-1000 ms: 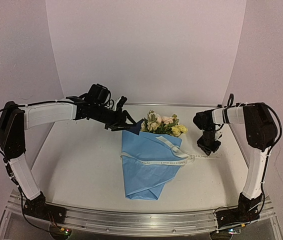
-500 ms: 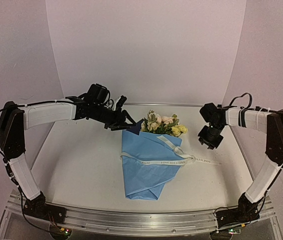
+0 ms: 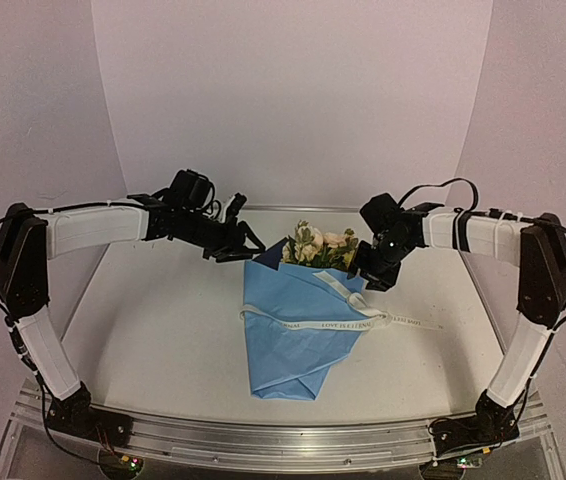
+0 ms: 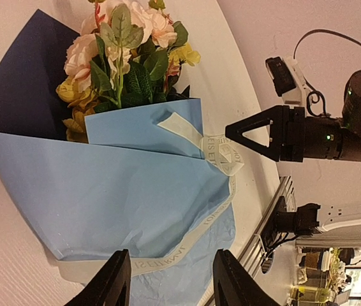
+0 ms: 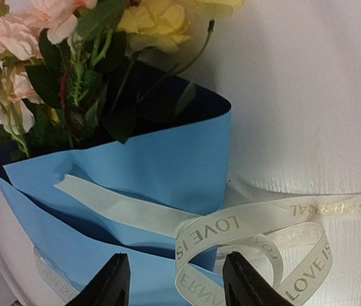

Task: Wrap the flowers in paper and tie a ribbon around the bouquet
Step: Place the right side of the ribbon on the folded bouquet.

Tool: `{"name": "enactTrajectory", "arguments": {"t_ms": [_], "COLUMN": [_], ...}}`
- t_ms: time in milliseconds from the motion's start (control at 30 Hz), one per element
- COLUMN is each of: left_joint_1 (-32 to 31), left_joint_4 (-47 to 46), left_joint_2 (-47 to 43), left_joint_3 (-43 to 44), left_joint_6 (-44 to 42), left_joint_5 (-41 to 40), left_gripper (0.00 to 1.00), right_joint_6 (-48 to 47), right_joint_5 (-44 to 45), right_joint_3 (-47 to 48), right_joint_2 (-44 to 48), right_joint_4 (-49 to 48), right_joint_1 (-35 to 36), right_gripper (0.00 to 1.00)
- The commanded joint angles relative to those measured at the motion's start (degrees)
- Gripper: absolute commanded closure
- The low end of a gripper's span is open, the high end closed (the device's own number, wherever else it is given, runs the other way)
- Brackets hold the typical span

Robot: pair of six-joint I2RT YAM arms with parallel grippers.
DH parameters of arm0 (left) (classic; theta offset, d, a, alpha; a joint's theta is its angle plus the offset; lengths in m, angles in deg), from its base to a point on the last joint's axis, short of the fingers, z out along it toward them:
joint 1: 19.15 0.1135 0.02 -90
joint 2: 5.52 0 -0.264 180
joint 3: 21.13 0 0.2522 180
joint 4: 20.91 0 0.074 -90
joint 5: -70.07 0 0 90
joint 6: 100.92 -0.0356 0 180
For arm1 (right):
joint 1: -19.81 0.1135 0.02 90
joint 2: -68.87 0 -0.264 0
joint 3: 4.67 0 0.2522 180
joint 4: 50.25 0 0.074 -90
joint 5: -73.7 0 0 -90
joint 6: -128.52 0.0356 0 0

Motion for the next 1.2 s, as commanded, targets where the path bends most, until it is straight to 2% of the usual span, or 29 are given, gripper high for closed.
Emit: {"name": "enactTrajectory", "arguments": {"t_ms": [0,167,367,400,567,633,867,1033,1167], "left_joint_1": [0.7,1.0,1.3,1.4,1.4,1.4,1.3,1.4,1.3], "left_joint_4": [-0.2,-0.1,0.3,0.3,0.9,0.8,-0.6,-0.3,-0.2], "left_joint_2": [-2.7,-2.6,-2.9,-2.9,-2.9,-2.9,-1.6,-0.4,0.8], "left_joint_3": [-0.4,-0.4,-0.5,-0.6,-1.0,-1.6,-2.8,-2.0,-1.6], "left_joint_6": [0.2,0.3,0.5,0.5,0.7,0.8,1.2,1.1,1.6], "left_joint_5": [-0.3,-0.4,-0.6,-0.7,-0.8,-1.0,1.8,2.2,2.8], "left_gripper": [0.54,0.54,0.54,0.54,0.55,0.55,0.61,0.61,0.61], "right_joint_6": [3.7,5.5,6.8,6.8,6.1,5.4,1.5,0.9,2.0], "right_joint_5": [0.6,-0.3,0.3,0.8,4.9,7.1,13.7,11.0,9.2], "right_joint_3": [-0.6,0.5,1.2,1.3,0.7,-0.8,-7.4,-13.0,-21.0], "right_joint_2": [-0.6,-3.3,-6.3,-6.5,-4.3,-1.5,7.8,12.5,20.0], "right_joint_4": [0.8,1.1,1.2,1.1,1.2,1.0,-1.7,-8.2,-14.3], "right_joint_1": [1.8,2.4,2.6,2.6,2.5,2.5,1.9,0.3,0.8], "right_gripper": [0.46,0.47,0.55,0.59,0.89,0.95,0.99,1.0,1.0]}}
